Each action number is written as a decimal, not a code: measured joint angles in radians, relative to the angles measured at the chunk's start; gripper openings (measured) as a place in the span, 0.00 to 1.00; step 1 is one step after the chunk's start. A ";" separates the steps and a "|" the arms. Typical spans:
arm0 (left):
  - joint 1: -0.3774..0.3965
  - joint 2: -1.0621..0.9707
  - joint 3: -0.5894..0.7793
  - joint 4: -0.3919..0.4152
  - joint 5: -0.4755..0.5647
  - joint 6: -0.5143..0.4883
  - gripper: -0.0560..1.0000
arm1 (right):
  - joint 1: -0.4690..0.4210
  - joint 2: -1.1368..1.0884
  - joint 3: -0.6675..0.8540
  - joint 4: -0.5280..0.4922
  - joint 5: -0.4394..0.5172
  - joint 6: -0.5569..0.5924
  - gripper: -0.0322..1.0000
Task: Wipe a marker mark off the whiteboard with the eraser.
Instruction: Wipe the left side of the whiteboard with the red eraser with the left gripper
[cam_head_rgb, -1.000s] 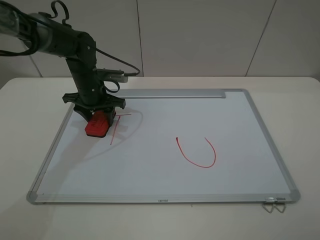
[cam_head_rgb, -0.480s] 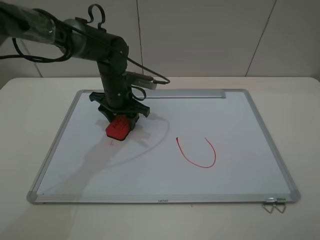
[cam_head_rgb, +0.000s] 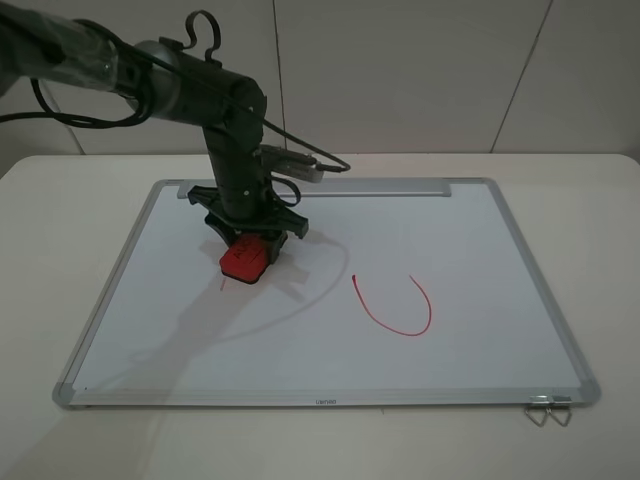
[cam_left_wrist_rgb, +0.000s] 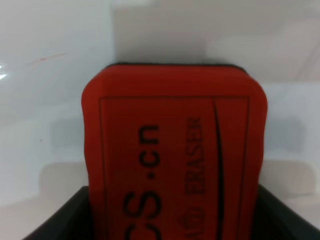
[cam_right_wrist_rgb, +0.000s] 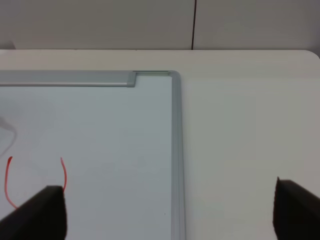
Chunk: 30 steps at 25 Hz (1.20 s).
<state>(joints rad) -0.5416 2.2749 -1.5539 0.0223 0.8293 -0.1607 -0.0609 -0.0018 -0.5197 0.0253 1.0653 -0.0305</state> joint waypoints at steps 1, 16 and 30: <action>0.006 -0.011 0.020 0.001 -0.016 0.000 0.59 | 0.000 0.000 0.000 0.000 0.000 0.000 0.72; 0.180 -0.202 0.327 0.108 0.012 -0.011 0.59 | 0.000 0.000 0.000 0.000 0.000 0.000 0.72; 0.037 -0.171 0.322 0.038 -0.137 0.027 0.59 | 0.000 0.000 0.000 0.000 0.000 0.000 0.72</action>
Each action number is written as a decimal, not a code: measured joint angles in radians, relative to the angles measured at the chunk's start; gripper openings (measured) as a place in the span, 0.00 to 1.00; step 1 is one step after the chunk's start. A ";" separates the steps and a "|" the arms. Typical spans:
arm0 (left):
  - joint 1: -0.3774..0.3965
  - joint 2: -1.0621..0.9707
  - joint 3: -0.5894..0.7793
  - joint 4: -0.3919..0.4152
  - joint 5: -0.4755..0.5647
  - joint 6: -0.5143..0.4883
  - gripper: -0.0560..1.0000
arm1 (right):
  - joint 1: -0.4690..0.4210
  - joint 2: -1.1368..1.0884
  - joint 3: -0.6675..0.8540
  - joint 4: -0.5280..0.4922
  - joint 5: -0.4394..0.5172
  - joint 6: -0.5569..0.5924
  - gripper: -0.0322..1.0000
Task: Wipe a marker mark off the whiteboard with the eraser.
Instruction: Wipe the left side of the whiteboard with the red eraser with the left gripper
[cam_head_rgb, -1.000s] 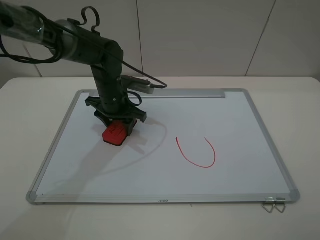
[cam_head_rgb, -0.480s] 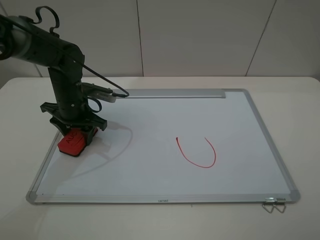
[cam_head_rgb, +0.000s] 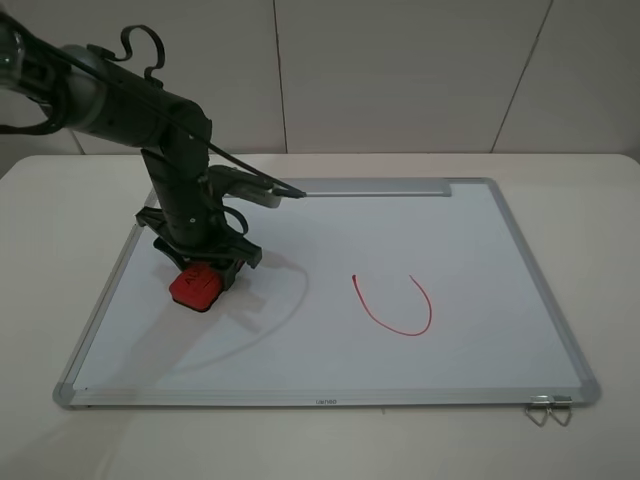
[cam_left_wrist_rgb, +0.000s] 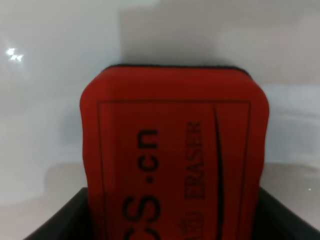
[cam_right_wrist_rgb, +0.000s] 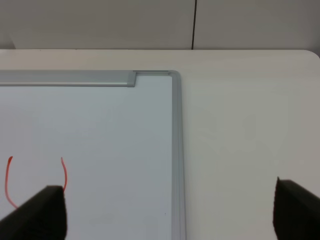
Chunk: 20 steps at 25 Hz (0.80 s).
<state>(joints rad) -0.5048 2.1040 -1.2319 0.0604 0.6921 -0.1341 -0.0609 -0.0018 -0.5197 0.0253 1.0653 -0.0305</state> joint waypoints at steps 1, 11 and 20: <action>-0.015 0.011 -0.004 -0.005 -0.001 0.008 0.59 | 0.000 0.000 0.000 0.000 0.000 0.000 0.72; -0.163 0.066 -0.086 -0.094 -0.002 0.058 0.59 | 0.000 0.000 0.000 0.000 0.000 0.000 0.72; -0.177 0.053 -0.102 -0.098 0.014 0.064 0.59 | 0.000 0.000 0.000 0.000 0.000 0.000 0.72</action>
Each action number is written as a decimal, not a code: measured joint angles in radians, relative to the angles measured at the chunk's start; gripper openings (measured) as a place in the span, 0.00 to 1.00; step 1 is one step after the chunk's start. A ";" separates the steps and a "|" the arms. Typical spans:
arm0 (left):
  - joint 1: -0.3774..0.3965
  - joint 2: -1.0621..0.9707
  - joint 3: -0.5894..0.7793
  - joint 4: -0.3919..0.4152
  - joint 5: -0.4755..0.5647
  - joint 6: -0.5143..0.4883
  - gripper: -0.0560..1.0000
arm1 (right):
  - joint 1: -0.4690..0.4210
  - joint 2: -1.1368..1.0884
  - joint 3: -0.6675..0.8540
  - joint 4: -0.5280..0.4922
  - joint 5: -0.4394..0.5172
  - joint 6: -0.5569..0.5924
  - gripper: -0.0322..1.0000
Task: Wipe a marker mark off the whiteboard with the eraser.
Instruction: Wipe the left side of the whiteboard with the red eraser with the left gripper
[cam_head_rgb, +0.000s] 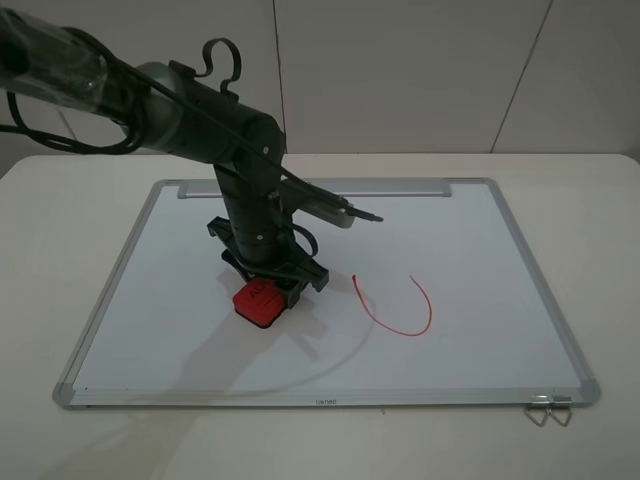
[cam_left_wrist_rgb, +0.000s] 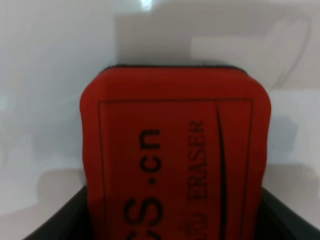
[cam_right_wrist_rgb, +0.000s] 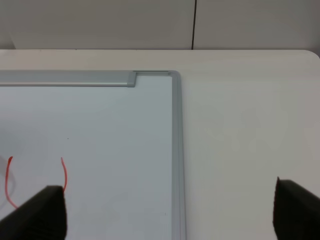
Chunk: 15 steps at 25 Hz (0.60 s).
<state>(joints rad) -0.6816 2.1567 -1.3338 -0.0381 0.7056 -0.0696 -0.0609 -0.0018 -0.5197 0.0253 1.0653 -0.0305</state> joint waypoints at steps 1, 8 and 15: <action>0.000 -0.007 0.004 0.001 -0.004 0.000 0.59 | 0.000 0.000 0.000 0.000 0.000 0.000 0.72; 0.008 -0.118 0.027 0.012 0.035 0.000 0.59 | 0.000 0.000 0.000 0.000 0.000 0.000 0.72; 0.010 -0.169 0.026 0.038 0.075 0.000 0.59 | 0.000 0.000 0.000 0.000 0.000 0.000 0.72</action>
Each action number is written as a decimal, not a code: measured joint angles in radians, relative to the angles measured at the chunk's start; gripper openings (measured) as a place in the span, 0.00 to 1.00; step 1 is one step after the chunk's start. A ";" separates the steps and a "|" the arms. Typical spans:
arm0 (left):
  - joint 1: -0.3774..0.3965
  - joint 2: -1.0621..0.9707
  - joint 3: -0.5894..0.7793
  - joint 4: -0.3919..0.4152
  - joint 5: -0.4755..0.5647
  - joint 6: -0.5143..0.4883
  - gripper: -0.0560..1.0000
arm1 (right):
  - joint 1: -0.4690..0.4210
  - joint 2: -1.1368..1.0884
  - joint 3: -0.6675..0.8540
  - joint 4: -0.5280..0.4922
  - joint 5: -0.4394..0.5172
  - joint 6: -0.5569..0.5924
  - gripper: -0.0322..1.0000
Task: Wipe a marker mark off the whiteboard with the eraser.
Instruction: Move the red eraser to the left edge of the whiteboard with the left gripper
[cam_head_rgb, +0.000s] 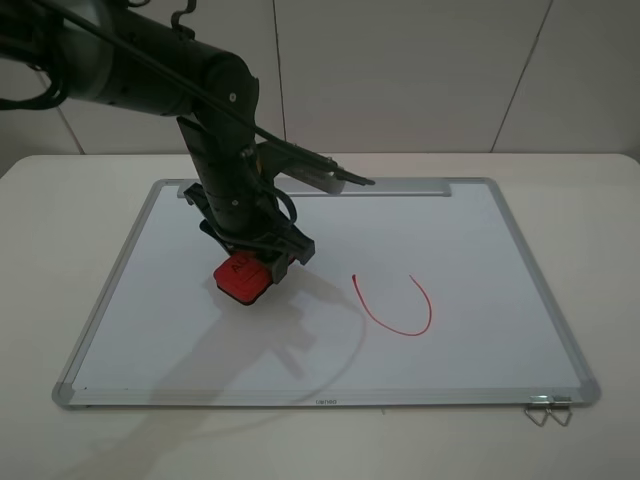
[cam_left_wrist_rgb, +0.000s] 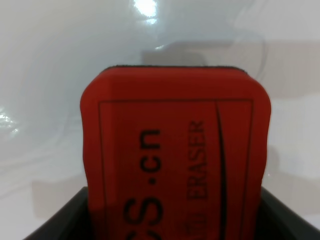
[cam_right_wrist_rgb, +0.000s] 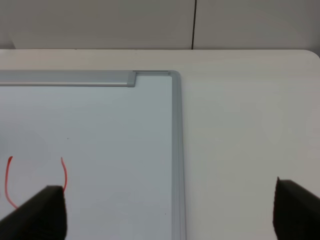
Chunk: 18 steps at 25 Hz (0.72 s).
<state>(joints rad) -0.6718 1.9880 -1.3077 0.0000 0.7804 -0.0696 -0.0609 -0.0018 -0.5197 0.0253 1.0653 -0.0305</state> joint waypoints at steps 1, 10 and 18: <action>0.000 0.000 0.000 0.000 -0.002 0.000 0.59 | 0.000 0.000 0.000 0.000 0.000 0.000 0.72; 0.000 0.045 -0.066 0.000 -0.026 0.033 0.59 | 0.000 0.000 0.000 0.000 0.000 0.000 0.72; 0.023 0.055 -0.073 0.000 0.049 -0.033 0.59 | 0.000 0.000 0.000 0.000 0.000 0.000 0.72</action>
<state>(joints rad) -0.6484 2.0432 -1.3809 0.0000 0.8291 -0.1024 -0.0609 -0.0018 -0.5197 0.0253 1.0653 -0.0305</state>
